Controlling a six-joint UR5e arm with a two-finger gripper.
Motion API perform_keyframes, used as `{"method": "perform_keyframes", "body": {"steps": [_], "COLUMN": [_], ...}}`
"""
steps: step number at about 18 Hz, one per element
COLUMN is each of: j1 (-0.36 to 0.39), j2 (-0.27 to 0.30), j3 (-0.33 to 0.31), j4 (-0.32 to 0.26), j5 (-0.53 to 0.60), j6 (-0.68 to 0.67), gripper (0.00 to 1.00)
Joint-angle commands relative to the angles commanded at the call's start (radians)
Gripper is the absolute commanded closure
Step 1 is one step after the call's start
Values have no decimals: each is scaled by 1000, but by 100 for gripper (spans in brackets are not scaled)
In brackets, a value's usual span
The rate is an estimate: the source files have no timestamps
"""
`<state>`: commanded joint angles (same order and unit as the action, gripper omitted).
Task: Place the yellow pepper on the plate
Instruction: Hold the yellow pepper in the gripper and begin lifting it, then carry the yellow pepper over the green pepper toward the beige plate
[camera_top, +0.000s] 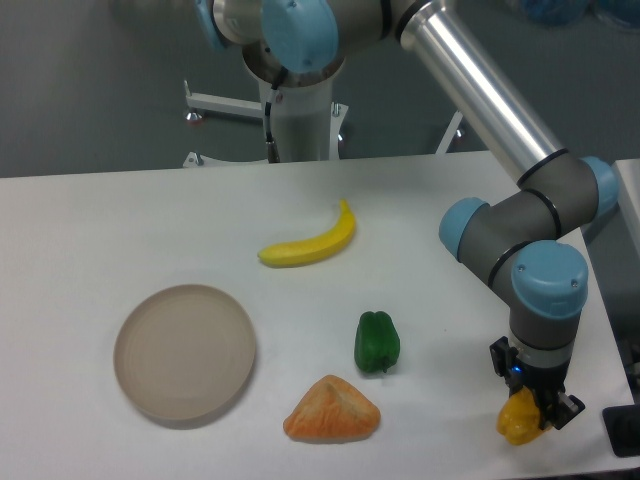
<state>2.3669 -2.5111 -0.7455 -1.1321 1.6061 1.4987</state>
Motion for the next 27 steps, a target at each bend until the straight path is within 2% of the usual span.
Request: {"method": "perform_keyframes", "body": {"steps": [6, 9, 11, 13, 19, 21, 24, 27], "j1": [-14, -37, -49, -86, -185, -225, -288, -356], "j2": [15, 67, 124, 175, 376, 423, 460, 456], "j3": [-15, -75, -145, -195, -389, -449, -502, -514], "j4": [-2, -5, -18, -34, -173, -187, -192, -192], "j5": [6, 11, 15, 23, 25, 25, 25, 25], "j6": [-20, -58, -80, -142, -363, -467, -606, -743], "gripper": [48, 48, 48, 48, 48, 48, 48, 48]}}
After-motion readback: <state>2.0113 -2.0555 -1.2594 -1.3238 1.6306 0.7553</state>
